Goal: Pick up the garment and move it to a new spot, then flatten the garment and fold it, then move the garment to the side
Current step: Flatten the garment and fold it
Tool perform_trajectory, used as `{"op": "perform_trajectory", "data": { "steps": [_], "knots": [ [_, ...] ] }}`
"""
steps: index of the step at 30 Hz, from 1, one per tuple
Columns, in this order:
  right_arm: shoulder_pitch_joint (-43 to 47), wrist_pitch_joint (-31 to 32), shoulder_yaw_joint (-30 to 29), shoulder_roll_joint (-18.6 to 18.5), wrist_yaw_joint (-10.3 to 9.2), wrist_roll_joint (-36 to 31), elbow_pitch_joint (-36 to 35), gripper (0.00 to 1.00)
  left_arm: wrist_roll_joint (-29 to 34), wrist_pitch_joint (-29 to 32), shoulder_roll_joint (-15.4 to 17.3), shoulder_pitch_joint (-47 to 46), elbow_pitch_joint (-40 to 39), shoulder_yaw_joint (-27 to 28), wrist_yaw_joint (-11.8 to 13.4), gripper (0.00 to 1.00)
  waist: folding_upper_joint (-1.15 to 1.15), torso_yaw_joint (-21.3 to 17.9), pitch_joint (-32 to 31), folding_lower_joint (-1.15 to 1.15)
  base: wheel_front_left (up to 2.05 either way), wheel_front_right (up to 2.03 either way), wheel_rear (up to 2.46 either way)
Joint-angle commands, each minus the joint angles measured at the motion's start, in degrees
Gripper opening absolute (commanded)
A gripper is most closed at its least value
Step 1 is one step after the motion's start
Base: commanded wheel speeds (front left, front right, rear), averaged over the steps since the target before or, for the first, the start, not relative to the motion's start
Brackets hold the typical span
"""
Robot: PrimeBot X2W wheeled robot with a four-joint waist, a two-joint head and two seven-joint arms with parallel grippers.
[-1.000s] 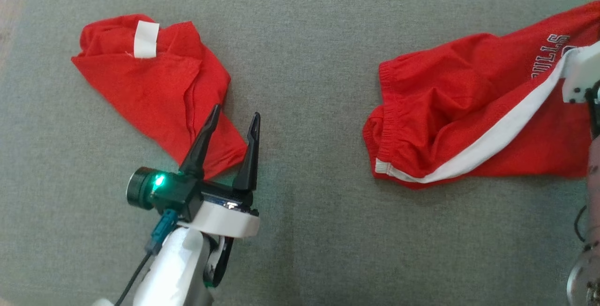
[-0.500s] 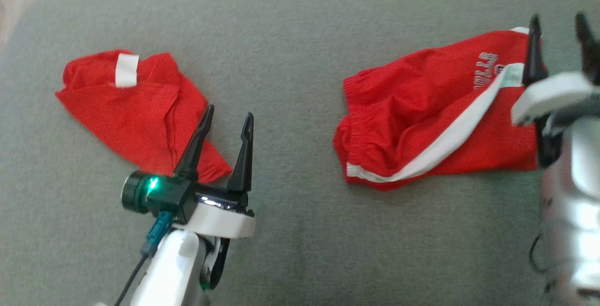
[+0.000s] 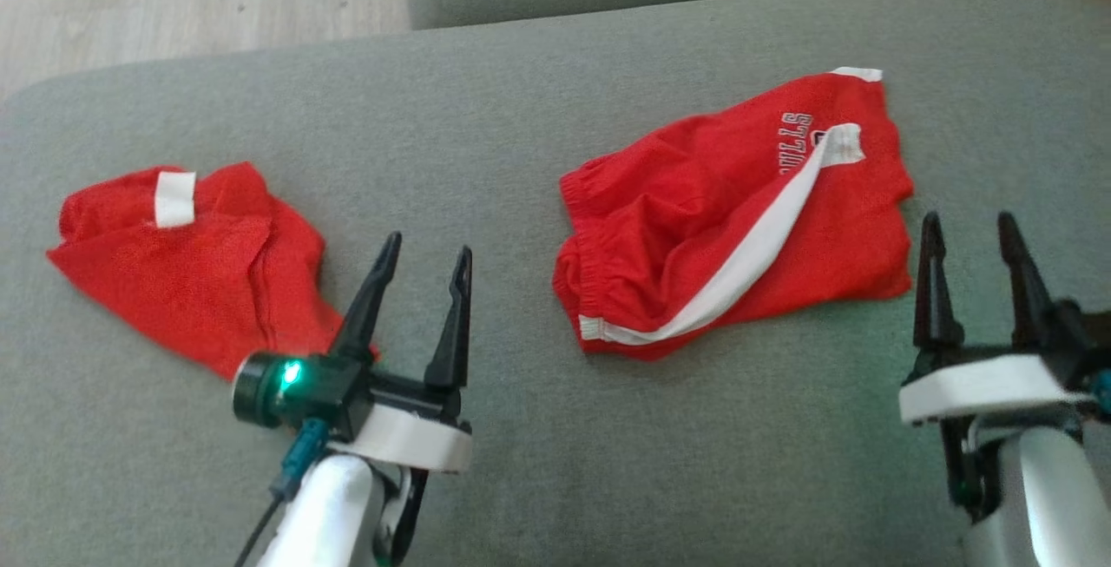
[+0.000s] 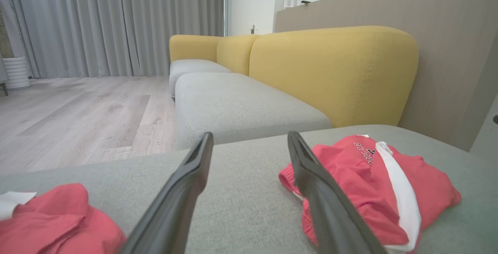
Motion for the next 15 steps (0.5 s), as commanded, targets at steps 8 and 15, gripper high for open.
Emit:
{"op": "perform_trajectory", "data": {
  "steps": [8, 15],
  "knots": [
    [1.01, 0.46, 3.31, 0.01, -0.04, 3.41, -6.50, 1.00, 1.26, -0.43, 0.42, -3.05, 3.79, -2.38, -2.75, 1.00, 0.00, -2.06, 1.53, 0.01, 0.00, 0.00, 0.00],
    [0.72, 0.71, 3.93, 0.02, -0.04, 4.14, -7.46, 1.00, -2.09, 4.35, 0.55, -5.82, 10.06, -8.76, -5.62, 1.00, 0.00, -3.18, 3.46, 0.01, 0.00, 0.00, 0.00]
  ]
}}
